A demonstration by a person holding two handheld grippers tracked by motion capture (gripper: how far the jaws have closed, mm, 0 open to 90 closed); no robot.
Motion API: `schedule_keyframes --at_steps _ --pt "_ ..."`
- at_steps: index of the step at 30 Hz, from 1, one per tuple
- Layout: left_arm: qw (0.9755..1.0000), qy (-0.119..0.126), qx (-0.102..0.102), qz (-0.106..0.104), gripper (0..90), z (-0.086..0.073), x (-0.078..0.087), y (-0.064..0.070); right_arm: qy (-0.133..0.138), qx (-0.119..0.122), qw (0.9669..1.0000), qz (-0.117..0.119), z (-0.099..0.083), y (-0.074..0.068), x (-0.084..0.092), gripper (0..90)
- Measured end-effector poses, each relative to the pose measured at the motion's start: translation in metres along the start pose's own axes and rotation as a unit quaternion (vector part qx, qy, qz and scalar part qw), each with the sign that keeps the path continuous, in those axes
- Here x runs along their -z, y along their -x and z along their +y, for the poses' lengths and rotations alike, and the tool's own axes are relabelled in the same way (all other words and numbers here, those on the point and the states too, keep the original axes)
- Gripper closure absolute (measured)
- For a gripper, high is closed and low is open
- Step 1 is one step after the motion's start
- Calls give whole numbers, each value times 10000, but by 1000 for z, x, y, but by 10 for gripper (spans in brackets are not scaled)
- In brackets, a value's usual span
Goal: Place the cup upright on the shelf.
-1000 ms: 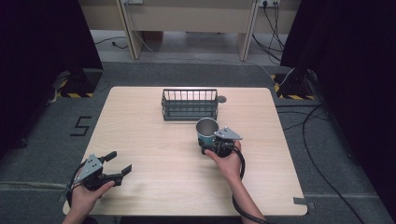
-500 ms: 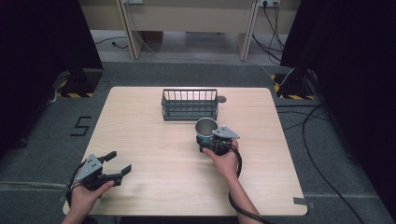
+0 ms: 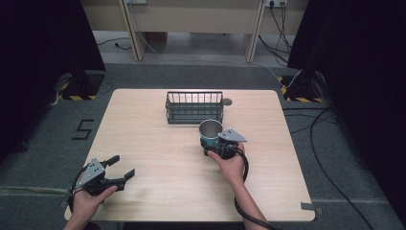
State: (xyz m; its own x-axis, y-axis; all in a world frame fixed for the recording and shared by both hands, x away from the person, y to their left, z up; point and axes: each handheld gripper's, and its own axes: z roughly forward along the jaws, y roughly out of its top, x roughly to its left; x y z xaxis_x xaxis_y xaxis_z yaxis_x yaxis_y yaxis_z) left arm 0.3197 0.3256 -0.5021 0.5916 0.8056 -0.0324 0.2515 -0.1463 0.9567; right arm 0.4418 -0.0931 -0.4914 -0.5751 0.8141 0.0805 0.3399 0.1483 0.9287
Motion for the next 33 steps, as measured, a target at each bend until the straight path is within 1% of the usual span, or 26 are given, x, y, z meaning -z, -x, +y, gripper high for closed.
schedule_keyframes --at_steps 19,30,33 --pt "10000 4 1 -3 150 0 0 0 227 12 9997 -50 20 1 5 179" --pt "10000 7 2 1 150 0 0 0 290 41 9995 -73 29 2 6 180" --pt "10000 8 0 0 150 0 0 0 331 51 9994 -80 34 2 5 180"
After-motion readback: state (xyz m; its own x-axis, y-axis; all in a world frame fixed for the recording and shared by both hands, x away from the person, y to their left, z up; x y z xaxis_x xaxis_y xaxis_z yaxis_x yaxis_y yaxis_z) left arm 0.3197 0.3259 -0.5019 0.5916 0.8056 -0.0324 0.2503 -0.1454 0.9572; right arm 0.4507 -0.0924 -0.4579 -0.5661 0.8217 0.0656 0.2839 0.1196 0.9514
